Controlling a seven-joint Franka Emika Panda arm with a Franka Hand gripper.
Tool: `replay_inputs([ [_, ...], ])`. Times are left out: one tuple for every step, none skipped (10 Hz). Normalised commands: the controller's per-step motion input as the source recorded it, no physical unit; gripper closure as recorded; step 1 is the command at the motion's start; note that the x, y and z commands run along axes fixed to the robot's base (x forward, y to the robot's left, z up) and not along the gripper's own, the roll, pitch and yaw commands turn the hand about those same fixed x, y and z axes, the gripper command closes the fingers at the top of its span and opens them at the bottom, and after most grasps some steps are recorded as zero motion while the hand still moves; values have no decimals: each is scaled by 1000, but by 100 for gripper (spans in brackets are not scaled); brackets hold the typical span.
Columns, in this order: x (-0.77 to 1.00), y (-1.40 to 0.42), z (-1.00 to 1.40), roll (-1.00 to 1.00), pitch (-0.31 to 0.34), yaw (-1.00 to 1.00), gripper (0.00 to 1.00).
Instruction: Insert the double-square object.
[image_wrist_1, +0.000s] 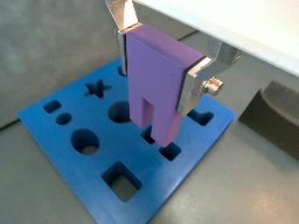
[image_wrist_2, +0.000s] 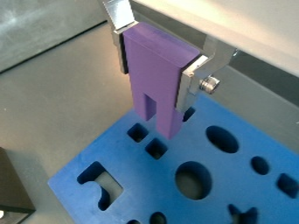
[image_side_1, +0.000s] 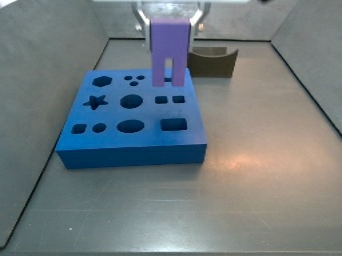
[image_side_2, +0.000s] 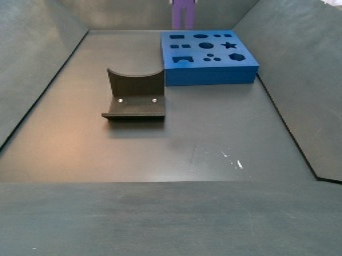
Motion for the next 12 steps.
replay_inputs([
  [171,57,-563,46,0,-29,100],
  [100,66,-494,0,0,0,100],
  [3,54,-457,91,0,-20,100],
  [0,91,-326,100,21,0,100],
  [0,129,-151,49,43,0,100],
  [60,120,-123,60,63,0,100],
  [14,77,-197,79,49,0,100],
  [0,0,-194,3,4,-46,100],
  [11,0,-357,4,0,0,100],
  [6,0,-597,31,-53,0,100],
  [0,-69,-806,104,-147,0,100],
  [-29,-97,-734,106,-253,0,100],
])
